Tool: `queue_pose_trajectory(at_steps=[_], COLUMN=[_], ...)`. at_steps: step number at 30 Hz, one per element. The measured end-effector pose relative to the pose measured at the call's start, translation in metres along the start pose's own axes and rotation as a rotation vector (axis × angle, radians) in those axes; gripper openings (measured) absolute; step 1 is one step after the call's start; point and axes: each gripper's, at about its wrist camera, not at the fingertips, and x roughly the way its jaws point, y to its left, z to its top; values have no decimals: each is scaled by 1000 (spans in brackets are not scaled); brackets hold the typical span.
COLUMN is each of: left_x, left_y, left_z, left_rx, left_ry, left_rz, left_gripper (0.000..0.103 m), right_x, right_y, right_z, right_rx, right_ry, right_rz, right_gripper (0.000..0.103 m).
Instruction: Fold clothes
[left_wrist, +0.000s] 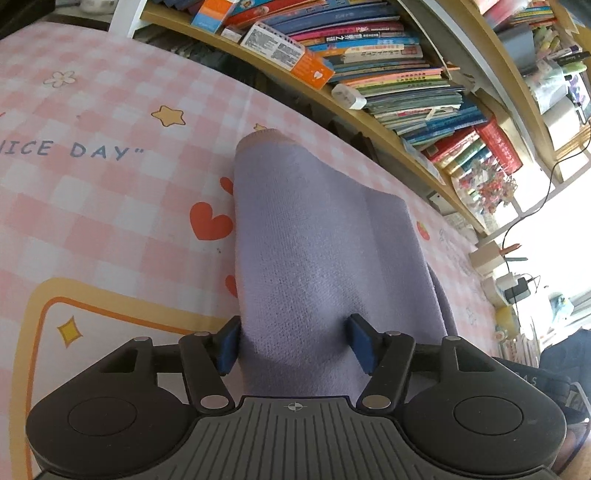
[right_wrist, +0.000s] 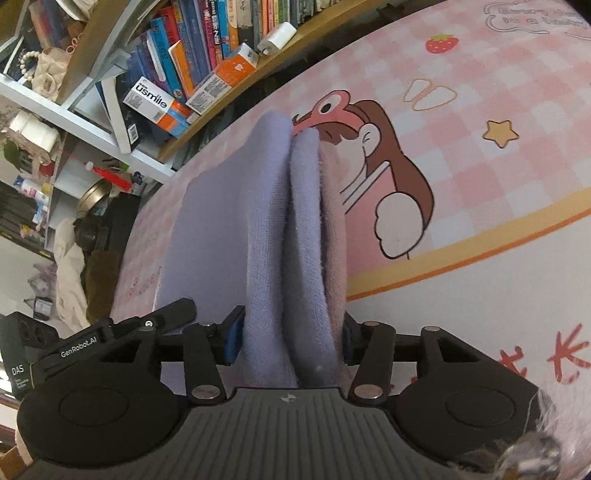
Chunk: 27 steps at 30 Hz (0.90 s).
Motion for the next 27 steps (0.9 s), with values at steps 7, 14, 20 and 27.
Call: queue_pose_trajectory(at_steps=[7,14,20,27], left_x=[-11,-30,-33,-21], left_y=[-17,-31,-40,-34], left_z=[-1,-6,-18,-29], left_rx=[36,48,50,13], left_ry=[-43,-107,-118,-77], left_rz=[23,27,45,85], left_gripper=[44,44,44,46], right_x=[-8,-29,-38,-28], right_y=[22,40,36,19], right_z=[-1,-4,-5,-4], right_rx=[-153,-262,-272,-201], right_ry=[-66,-121,-94,-1], right_rz=[-17,13,20,-29], right_gripper=[30,28,28,41])
